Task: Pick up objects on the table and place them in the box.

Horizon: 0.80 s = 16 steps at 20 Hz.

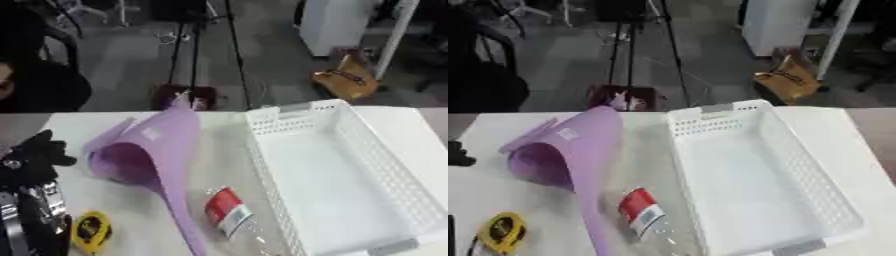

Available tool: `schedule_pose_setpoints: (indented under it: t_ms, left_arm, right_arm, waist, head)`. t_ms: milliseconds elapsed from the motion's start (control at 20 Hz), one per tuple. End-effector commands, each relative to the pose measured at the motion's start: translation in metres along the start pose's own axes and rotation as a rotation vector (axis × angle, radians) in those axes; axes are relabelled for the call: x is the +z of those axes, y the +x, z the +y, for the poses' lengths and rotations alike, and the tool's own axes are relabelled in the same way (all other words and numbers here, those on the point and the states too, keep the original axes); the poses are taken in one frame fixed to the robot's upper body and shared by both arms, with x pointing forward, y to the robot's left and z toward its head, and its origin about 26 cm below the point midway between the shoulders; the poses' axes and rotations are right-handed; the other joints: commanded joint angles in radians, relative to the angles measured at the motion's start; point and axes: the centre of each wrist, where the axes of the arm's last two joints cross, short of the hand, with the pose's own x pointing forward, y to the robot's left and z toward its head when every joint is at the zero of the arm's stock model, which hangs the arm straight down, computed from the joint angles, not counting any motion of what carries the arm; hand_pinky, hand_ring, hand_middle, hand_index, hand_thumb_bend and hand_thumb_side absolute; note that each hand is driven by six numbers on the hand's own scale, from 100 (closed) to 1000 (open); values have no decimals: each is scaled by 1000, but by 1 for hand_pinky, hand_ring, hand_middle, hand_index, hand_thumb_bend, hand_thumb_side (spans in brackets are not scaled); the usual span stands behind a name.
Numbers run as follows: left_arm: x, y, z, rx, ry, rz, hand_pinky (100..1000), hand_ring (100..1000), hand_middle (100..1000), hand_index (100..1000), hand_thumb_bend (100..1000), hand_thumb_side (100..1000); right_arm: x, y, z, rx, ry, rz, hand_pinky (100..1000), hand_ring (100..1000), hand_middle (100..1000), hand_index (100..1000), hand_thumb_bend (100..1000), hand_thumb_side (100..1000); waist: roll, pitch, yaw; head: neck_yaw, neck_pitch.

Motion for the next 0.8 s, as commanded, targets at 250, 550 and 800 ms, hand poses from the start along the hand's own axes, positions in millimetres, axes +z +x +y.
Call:
schedule_pose_setpoints:
  t_ms: [250,550,800]
  left_arm:
    - [-23,-1,11,-380,-24,-182,697,579,749,887,100,753]
    - [-46,-1,20,-704,-104,-341,831,784,879,968,166,630]
    - [-69,1,30,-938,-222,-414,889,858,928,1000,286,614]
  right_arm:
    - [-13,6,3,-23,9,-49,590,555,527,591,100,502]
    - [-14,6,3,-22,3,-51,591,554,527,589,100,495]
    - [-15,6,3,-20,3,-53,591,554,527,589,100,494]
  waist:
    - [-1,-27,5]
    - [1,-37,4]
    - [3,-45,4]
  head:
    - [32,-1]
    - [35,2]
    - [36,6]
